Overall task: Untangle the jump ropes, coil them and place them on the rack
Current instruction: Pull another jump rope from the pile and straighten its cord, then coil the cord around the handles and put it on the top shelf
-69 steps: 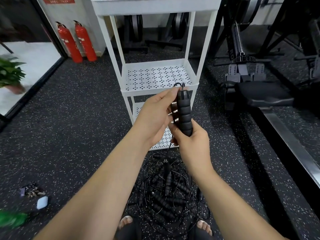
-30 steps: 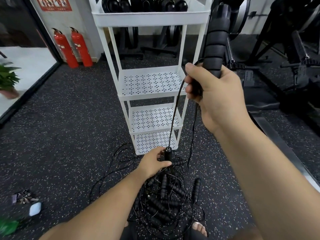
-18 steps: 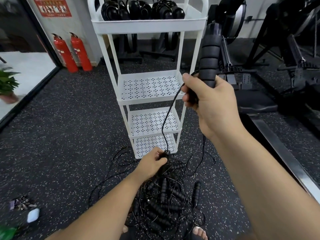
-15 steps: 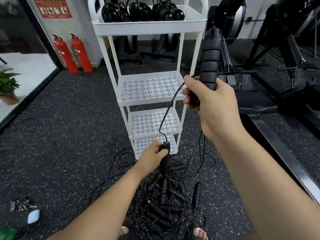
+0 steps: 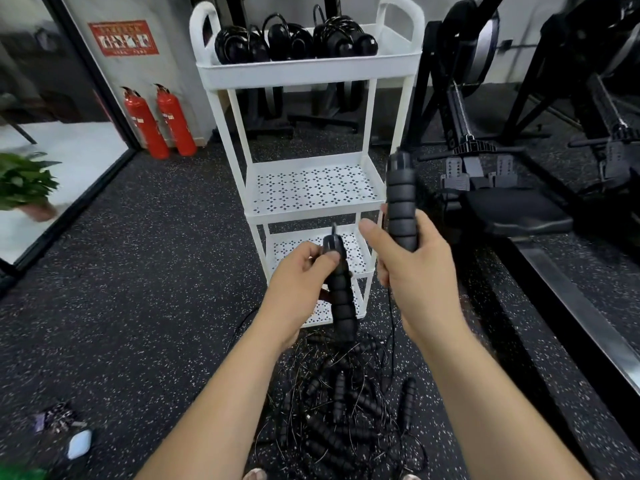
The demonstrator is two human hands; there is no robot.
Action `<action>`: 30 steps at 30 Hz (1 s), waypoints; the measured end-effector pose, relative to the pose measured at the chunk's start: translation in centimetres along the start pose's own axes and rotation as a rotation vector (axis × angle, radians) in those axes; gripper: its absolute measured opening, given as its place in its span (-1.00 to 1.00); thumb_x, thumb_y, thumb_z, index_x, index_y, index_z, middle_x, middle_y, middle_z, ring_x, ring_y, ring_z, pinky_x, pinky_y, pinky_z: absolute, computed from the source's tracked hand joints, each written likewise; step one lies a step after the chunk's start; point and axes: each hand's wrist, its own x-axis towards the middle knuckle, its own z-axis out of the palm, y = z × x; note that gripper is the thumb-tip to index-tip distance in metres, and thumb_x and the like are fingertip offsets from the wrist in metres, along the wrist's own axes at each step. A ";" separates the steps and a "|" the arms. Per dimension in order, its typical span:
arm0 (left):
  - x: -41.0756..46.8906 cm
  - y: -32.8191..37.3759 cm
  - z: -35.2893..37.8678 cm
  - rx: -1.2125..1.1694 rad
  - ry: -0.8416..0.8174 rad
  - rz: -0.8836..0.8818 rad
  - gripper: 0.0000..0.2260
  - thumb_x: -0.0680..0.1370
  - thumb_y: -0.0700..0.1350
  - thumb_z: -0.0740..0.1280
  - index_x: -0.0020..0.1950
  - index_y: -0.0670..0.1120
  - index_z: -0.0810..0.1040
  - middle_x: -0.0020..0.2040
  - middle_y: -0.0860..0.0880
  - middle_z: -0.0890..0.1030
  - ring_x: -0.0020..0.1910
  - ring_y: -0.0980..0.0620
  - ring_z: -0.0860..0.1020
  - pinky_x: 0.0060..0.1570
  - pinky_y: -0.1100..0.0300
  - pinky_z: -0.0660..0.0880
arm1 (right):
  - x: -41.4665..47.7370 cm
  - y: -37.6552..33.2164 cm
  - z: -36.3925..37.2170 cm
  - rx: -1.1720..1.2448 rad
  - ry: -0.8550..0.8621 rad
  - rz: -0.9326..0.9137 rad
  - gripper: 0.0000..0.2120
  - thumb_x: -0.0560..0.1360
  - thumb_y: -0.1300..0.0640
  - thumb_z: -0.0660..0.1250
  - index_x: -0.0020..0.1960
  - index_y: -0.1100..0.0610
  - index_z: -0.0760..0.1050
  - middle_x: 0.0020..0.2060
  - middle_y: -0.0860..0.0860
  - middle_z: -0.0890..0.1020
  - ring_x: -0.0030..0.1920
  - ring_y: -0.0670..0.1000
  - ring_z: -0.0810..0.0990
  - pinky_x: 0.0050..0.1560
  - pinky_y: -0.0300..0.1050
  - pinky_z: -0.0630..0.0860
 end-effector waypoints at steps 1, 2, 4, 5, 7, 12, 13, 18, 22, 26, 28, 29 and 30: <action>-0.1 0.4 -0.2 -0.035 0.021 0.007 -0.84 0.70 0.00 0.36 0.09 -0.08 0.63 -0.07 -0.04 0.73 -0.07 -0.07 0.67 -0.08 -0.04 0.62 | 0.0 0.3 0.2 -0.015 -0.008 0.005 -0.79 0.58 -0.13 0.52 0.02 -0.04 0.57 -0.31 0.03 0.51 -0.32 0.04 0.43 -0.25 0.03 0.41; -0.1 0.8 -0.3 -0.064 0.036 0.014 -0.84 0.70 -0.03 0.35 0.10 -0.09 0.64 -0.10 0.00 0.71 -0.11 0.02 0.65 -0.14 0.08 0.59 | 0.0 0.5 0.5 -0.014 -0.020 0.022 -0.80 0.62 -0.16 0.47 0.02 -0.07 0.55 -0.33 0.03 0.52 -0.34 0.03 0.44 -0.25 0.02 0.42; 0.0 1.4 -0.8 -0.098 0.067 0.023 -0.84 0.71 -0.04 0.35 0.13 -0.10 0.65 -0.10 0.02 0.71 -0.12 0.09 0.63 -0.17 0.18 0.58 | 0.4 0.6 0.8 0.004 -0.066 0.071 -0.82 0.67 -0.14 0.39 0.03 -0.04 0.52 -0.34 0.06 0.54 -0.36 0.04 0.47 -0.28 0.00 0.42; 0.1 1.6 -1.1 -0.113 0.081 0.030 -0.84 0.71 -0.04 0.35 0.14 -0.10 0.66 -0.09 0.02 0.71 -0.11 0.08 0.63 -0.16 0.15 0.60 | 0.7 0.7 0.9 -0.002 -0.098 0.092 -0.82 0.68 -0.11 0.38 0.02 -0.02 0.51 -0.33 0.08 0.57 -0.35 0.05 0.49 -0.26 0.00 0.44; 0.2 1.8 -1.7 -0.130 0.099 0.029 -0.84 0.70 -0.03 0.36 0.14 -0.09 0.67 -0.09 0.03 0.71 -0.10 0.08 0.63 -0.12 0.07 0.63 | 1.1 1.2 1.1 -0.045 -0.154 0.126 -0.80 0.66 -0.08 0.41 -0.01 0.04 0.55 -0.25 0.12 0.65 -0.29 0.04 0.56 -0.21 0.08 0.50; 0.5 1.8 -1.9 -0.199 0.081 -0.025 -0.83 0.72 -0.07 0.35 0.10 -0.12 0.69 -0.02 -0.08 0.74 -0.06 0.02 0.69 -0.11 0.05 0.65 | -0.3 3.6 1.1 -0.135 -0.176 0.161 -0.71 0.56 -0.19 0.44 -0.06 0.04 0.60 -0.18 0.13 0.64 -0.20 -0.01 0.52 -0.08 0.09 0.46; 0.6 1.7 -1.9 -0.203 0.075 -0.039 -0.82 0.72 -0.07 0.35 0.09 -0.13 0.69 -0.02 -0.11 0.74 -0.05 -0.01 0.69 -0.12 0.05 0.66 | -0.7 3.9 1.0 -0.125 -0.175 0.171 -0.74 0.61 -0.14 0.45 -0.07 0.04 0.60 -0.22 0.07 0.61 -0.22 -0.04 0.50 -0.10 0.05 0.41; 0.8 1.3 -1.7 -0.193 0.036 -0.059 -0.81 0.71 -0.06 0.36 0.04 -0.14 0.68 -0.01 -0.20 0.74 -0.02 -0.10 0.70 -0.05 -0.09 0.69 | -1.2 4.5 0.9 -0.017 -0.210 0.211 -0.78 0.65 -0.05 0.44 -0.06 0.08 0.61 -0.23 -0.01 0.59 -0.19 -0.02 0.52 -0.11 0.06 0.47; 1.1 1.6 -1.6 -0.197 0.024 -0.050 -0.81 0.71 -0.07 0.35 0.00 -0.11 0.70 -0.01 -0.19 0.75 -0.01 -0.11 0.72 -0.05 -0.10 0.70 | -1.0 4.2 1.5 0.047 -0.217 0.227 -0.79 0.64 -0.08 0.44 -0.04 0.06 0.64 -0.22 -0.01 0.61 -0.18 0.00 0.56 -0.14 0.15 0.55; 1.1 1.9 -1.6 -0.197 0.009 -0.040 -0.82 0.71 -0.08 0.36 -0.03 -0.09 0.69 0.01 -0.20 0.75 -0.02 -0.10 0.71 -0.02 -0.16 0.71 | -0.9 4.1 1.5 0.007 -0.214 0.212 -0.65 0.58 -0.26 0.42 0.04 0.04 0.65 -0.11 0.12 0.67 -0.13 0.03 0.59 -0.07 0.36 0.60; 1.1 1.9 -1.6 -0.187 -0.004 -0.042 -0.82 0.71 -0.08 0.35 -0.03 -0.09 0.68 0.00 -0.18 0.75 -0.03 -0.09 0.70 -0.04 -0.14 0.70 | -1.0 4.1 1.6 0.002 -0.212 0.212 -0.61 0.56 -0.30 0.41 0.07 0.03 0.64 -0.05 0.17 0.68 -0.11 0.05 0.61 0.01 0.45 0.60; 1.0 1.9 -1.6 -0.175 -0.012 -0.043 -0.82 0.71 -0.08 0.35 -0.02 -0.10 0.68 0.00 -0.18 0.75 -0.03 -0.08 0.70 -0.05 -0.13 0.70 | -1.1 4.0 1.5 -0.001 -0.212 0.208 -0.63 0.58 -0.29 0.41 0.07 0.02 0.64 -0.04 0.17 0.68 -0.10 0.06 0.62 0.04 0.45 0.60; 1.0 1.9 -1.7 -0.162 -0.018 -0.041 -0.82 0.71 -0.07 0.35 -0.01 -0.11 0.68 0.00 -0.18 0.75 -0.03 -0.08 0.70 -0.06 -0.11 0.69 | -1.2 3.9 1.5 -0.009 -0.212 0.199 -0.65 0.61 -0.27 0.41 0.07 0.01 0.64 -0.04 0.16 0.69 -0.09 0.05 0.62 0.08 0.44 0.60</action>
